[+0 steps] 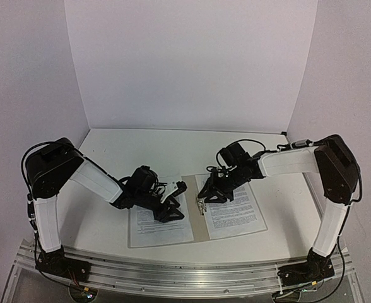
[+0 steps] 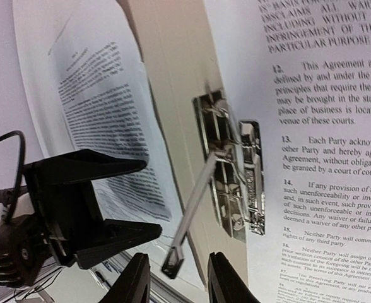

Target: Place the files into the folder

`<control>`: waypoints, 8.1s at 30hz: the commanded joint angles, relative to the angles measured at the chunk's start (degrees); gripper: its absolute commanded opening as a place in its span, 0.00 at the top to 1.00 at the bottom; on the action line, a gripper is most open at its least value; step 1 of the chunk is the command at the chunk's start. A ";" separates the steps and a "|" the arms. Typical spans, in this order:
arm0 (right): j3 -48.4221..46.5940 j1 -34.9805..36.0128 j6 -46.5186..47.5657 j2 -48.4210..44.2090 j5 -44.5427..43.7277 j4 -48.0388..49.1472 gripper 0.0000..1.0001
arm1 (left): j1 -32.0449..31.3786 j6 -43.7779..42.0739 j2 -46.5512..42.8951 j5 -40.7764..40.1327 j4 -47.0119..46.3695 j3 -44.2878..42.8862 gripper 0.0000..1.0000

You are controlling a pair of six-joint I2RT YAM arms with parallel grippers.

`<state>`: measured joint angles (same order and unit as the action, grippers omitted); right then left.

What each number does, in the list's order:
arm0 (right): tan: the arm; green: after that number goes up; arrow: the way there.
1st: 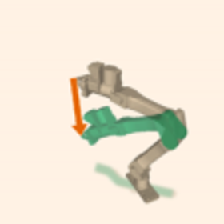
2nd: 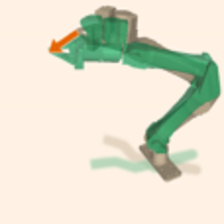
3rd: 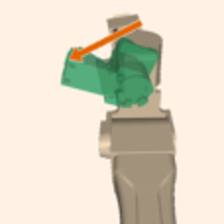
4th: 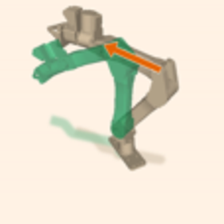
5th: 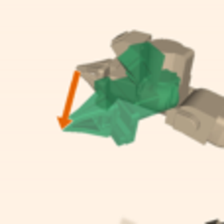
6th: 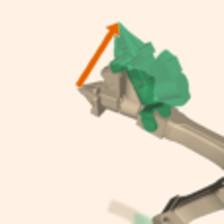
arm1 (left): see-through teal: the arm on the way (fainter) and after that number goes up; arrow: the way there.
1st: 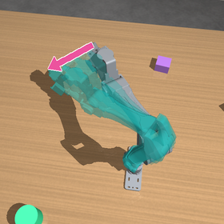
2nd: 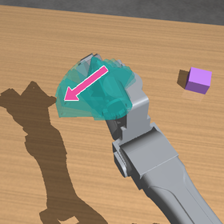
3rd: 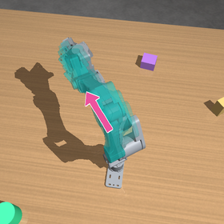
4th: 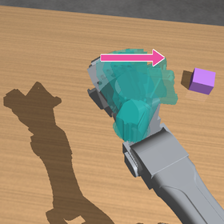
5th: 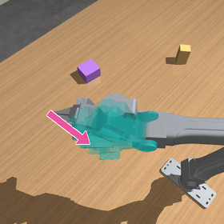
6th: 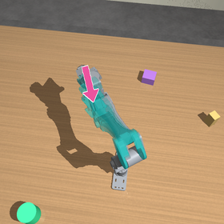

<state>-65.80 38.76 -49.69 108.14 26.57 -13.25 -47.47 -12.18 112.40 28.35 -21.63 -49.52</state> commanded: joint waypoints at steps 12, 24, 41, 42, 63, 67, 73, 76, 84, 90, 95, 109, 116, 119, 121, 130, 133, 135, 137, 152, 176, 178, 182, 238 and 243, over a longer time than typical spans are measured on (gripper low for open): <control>-3.45 0.64 1.56 -1.46 -0.72 -4.60 0.84 | 0.89 0.24 1.80 -1.72 6.72 3.03 0.42; -4.59 2.02 2.48 1.39 -1.00 -5.33 0.88 | 1.05 0.28 1.71 -1.65 6.60 3.36 0.43; -0.59 2.57 3.34 2.89 -0.84 -6.52 0.97 | 1.22 -0.09 2.05 -1.64 6.35 3.29 0.43; -0.46 2.67 3.49 3.15 -0.82 -6.52 0.97 | 1.27 -0.15 2.08 -1.63 6.38 3.29 0.43; 1.94 2.73 7.57 6.55 -7.55 -10.48 0.98 | 1.76 -1.52 2.21 -1.73 6.60 3.73 0.43; 1.04 2.73 7.98 6.83 -8.32 -11.04 0.98 | 1.75 -1.56 2.29 -1.74 6.58 3.73 0.43; 0.88 2.72 8.37 7.32 -10.01 -11.94 0.98 | 1.83 -1.55 2.14 -1.64 6.39 3.90 0.43; 0.71 2.72 8.17 7.22 -11.13 -12.48 0.94 | 1.79 -1.53 2.08 -1.63 6.42 4.04 0.43; -0.02 2.55 7.12 6.87 -15.20 -14.80 0.92 | 1.80 -1.51 1.98 -1.51 6.24 4.34 0.43; -0.87 2.55 7.04 7.44 -17.57 -16.41 0.93 | 1.72 -1.45 1.86 -1.43 6.16 4.43 0.43; -0.91 2.55 6.67 7.70 -18.61 -17.45 0.93 | 1.77 -1.45 1.86 -1.39 6.16 4.51 0.43; 0.04 2.55 7.66 10.30 -21.38 -17.53 0.93 | 1.91 -1.30 1.70 -1.30 6.07 4.80 0.43; -2.24 2.55 9.95 9.83 -19.51 -17.42 0.93 | 1.94 -1.28 1.77 -1.19 6.06 4.75 0.43; -4.79 2.55 10.55 8.66 -18.88 -17.42 0.91 | 1.94 -1.29 1.79 -1.19 5.98 4.82 0.43; -6.40 2.55 10.57 8.47 -18.49 -17.45 0.91 | 1.94 -1.32 1.76 -1.20 5.98 4.86 0.43; -6.77 2.55 9.61 7.97 -21.55 -18.41 0.91 | 1.94 -1.43 1.59 -0.92 5.67 5.19 0.43; -7.40 2.55 10.65 8.08 -20.49 -18.48 0.88 | 1.90 -1.47 1.65 -0.77 5.73 5.12 0.43; -8.49 2.55 11.91 7.83 -19.43 -18.39 0.87 | 1.90 -1.56 1.75 -0.75 5.87 5.03 0.43; -9.71 2.55 12.75 6.91 -19.26 -18.37 0.85 | 1.94 -1.62 1.87 -0.67 5.89 5.06 0.43; -12.89 2.55 12.95 4.90 -12.32 -13.50 0.74 | 2.04 -1.64 1.84 -0.66 5.01 5.54 0.43; -14.81 2.55 11.89 5.09 -9.71 -9.50 0.81 | 2.58 -1.28 1.77 0.01 4.04 6.21 0.49; -13.86 2.55 11.71 5.11 -10.05 -9.51 0.83 | 2.61 -1.20 1.69 0.02 3.94 6.32 0.49; -12.05 2.55 10.93 4.80 -11.59 -9.63 0.86 | 2.65 -1.10 1.56 -0.01 3.67 6.51 0.49; 3.97 0.87 -23.72 -1.53 -1.81 14.74 0.76 | 3.34 -1.01 1.19 0.15 2.16 7.35 0.49; 3.60 0.75 -22.91 -0.45 -2.07 14.72 0.77 | 3.60 -1.09 1.21 0.16 2.10 7.33 0.49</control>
<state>-60.84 39.55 -72.32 106.76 24.13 0.32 -44.82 -14.55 112.22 30.90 -28.67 -44.86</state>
